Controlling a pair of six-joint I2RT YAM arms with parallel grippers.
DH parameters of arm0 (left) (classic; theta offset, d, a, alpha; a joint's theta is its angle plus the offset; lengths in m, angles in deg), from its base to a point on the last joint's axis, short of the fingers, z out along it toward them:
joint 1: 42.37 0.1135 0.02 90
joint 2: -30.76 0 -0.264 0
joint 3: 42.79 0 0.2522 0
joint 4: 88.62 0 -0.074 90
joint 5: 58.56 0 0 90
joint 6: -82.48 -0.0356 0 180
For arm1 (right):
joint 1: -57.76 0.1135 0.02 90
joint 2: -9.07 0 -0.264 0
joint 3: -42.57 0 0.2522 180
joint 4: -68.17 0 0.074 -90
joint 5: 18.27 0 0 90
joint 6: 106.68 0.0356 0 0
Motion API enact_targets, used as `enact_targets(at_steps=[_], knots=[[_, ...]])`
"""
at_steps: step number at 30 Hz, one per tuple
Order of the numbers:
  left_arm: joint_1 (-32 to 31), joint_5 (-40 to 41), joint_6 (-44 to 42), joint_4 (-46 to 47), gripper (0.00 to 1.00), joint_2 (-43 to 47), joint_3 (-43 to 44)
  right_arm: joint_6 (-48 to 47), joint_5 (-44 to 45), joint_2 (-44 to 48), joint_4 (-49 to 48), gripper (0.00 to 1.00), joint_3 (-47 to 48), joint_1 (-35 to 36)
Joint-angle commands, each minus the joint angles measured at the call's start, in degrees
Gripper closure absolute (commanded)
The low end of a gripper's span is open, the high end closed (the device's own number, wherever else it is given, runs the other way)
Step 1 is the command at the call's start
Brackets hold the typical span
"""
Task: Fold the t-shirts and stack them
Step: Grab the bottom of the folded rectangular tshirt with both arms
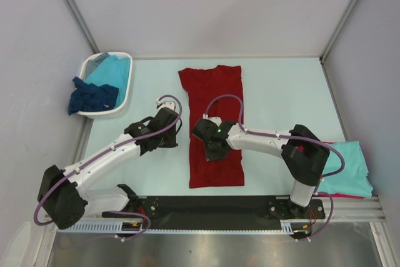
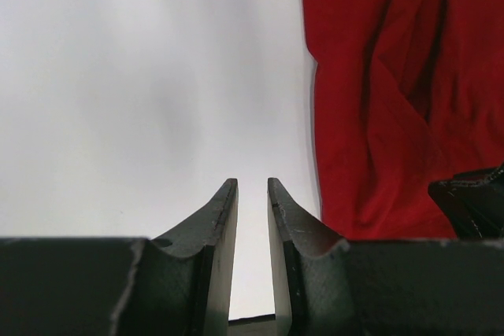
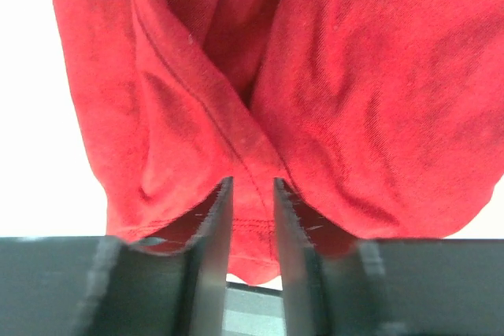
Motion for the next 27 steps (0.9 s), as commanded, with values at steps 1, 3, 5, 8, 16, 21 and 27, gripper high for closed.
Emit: enact_targets(at_steps=[1,3,5,8,16,21,27], knots=[[-0.2,0.1,1.0,1.5,0.73,0.8,-0.7,1.5,0.8,2.4,0.1,0.72,-0.1,1.0],[-0.2,-0.1,1.0,1.8,0.74,0.6,-0.6,1.5,0.7,2.2,0.2,0.76,-0.2,1.2],[-0.2,-0.3,1.0,1.9,0.74,0.1,-0.3,1.5,0.6,2.4,0.2,0.78,-0.4,1.3],[-0.2,-0.6,1.0,2.1,0.74,-0.7,0.1,1.4,0.7,2.5,0.4,0.8,-0.8,1.3],[-0.6,-1.4,0.9,3.3,0.74,-1.9,0.0,0.3,2.6,3.0,0.1,0.54,-0.8,-0.6],[-2.1,-2.3,1.7,3.6,0.74,-2.9,0.7,-3.5,3.3,3.0,-1.5,0.55,4.8,-6.4],[-4.0,-2.1,2.5,3.3,0.75,-1.8,2.1,-9.1,1.3,-5.3,-0.8,0.57,17.6,-14.8]])
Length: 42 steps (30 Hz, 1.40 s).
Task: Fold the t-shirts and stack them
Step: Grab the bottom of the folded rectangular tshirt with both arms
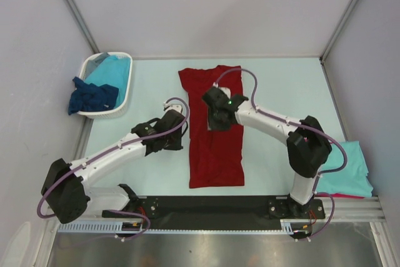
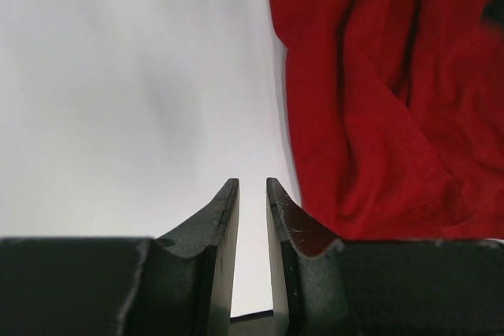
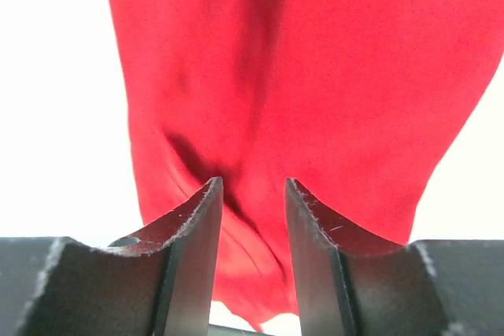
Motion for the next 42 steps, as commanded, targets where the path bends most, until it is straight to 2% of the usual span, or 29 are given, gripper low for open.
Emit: enact_targets(at_steps=[1,7,12,18,37,40,42], knots=[[-1.5,-0.4,1.8,1.2,0.75,1.4,2.5,-5.6,-1.2,-5.6,-1.7,0.57,11.7,-4.3],[-3.9,-1.2,1.9,2.3,0.76,-0.4,2.1,-8.6,-3.3,-18.9,2.9,0.59,28.3,-7.3],[-7.0,-1.9,1.4,3.0,0.76,-2.7,3.4,-10.0,-3.5,-24.3,4.9,0.59,33.8,-8.2],[-8.7,-3.4,0.7,4.2,0.73,-4.7,3.9,-10.3,-3.5,-26.1,4.6,0.59,33.4,-10.3],[-9.5,-4.1,0.2,4.7,0.73,-8.4,6.7,-11.1,-6.3,-28.9,2.8,0.6,33.4,-11.8],[-9.6,-4.0,0.5,4.8,0.73,-8.5,6.5,-11.1,-6.7,-29.4,2.9,0.64,33.5,-11.7],[-9.6,-4.0,0.7,4.8,0.74,-8.6,6.5,-11.0,-7.0,-29.6,2.9,0.71,33.5,-11.7]])
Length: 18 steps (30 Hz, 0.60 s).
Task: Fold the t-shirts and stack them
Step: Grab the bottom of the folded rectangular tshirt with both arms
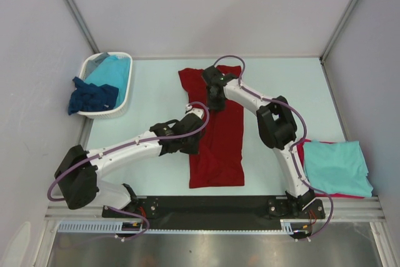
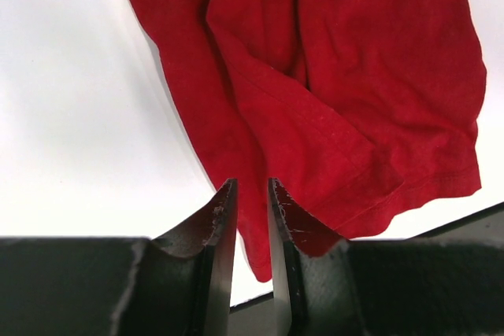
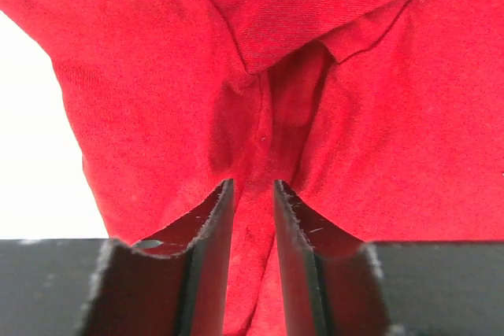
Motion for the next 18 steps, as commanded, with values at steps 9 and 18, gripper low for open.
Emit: enact_targets(at_steps=[9,18], knots=[[-0.8,0.0,0.6,1.4,0.74,-0.7,1.8,-1.2,-1.1,-0.8,-0.3,1.0,1.0,0.0],[-1.4,0.1,1.1,1.4,0.75,-1.4,2.0,-1.4,1.2,3.1,-1.2,1.0,-3.1,-0.9]])
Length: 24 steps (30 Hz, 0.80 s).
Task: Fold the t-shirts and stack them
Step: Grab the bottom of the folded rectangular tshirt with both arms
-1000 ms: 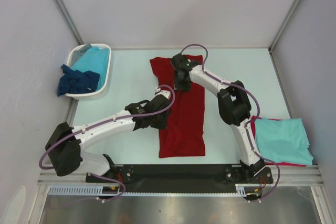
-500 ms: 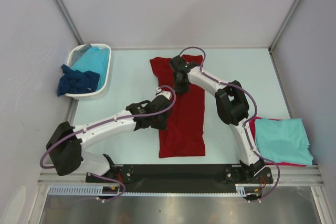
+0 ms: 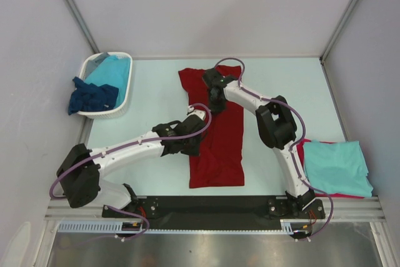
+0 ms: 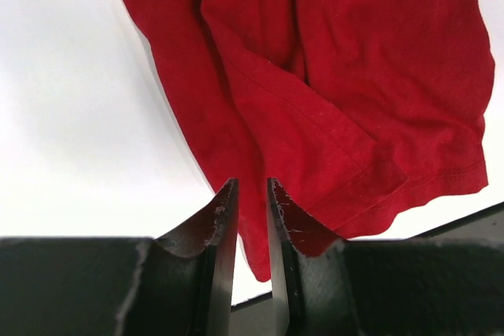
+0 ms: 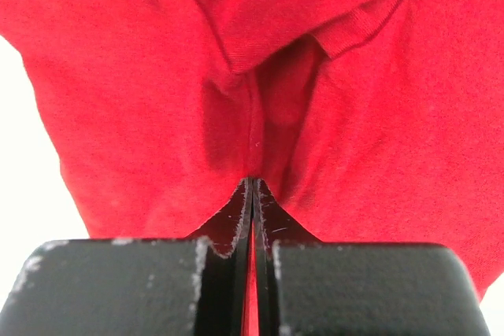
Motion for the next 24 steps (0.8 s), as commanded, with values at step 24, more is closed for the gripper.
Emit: enact_targets(at_steps=[24], knots=[[-2.4,0.6,2.3,1.4,0.74,-2.7,3.7,-1.1,2.4,7.8,-1.7,0.65,-6.2,-3.4]])
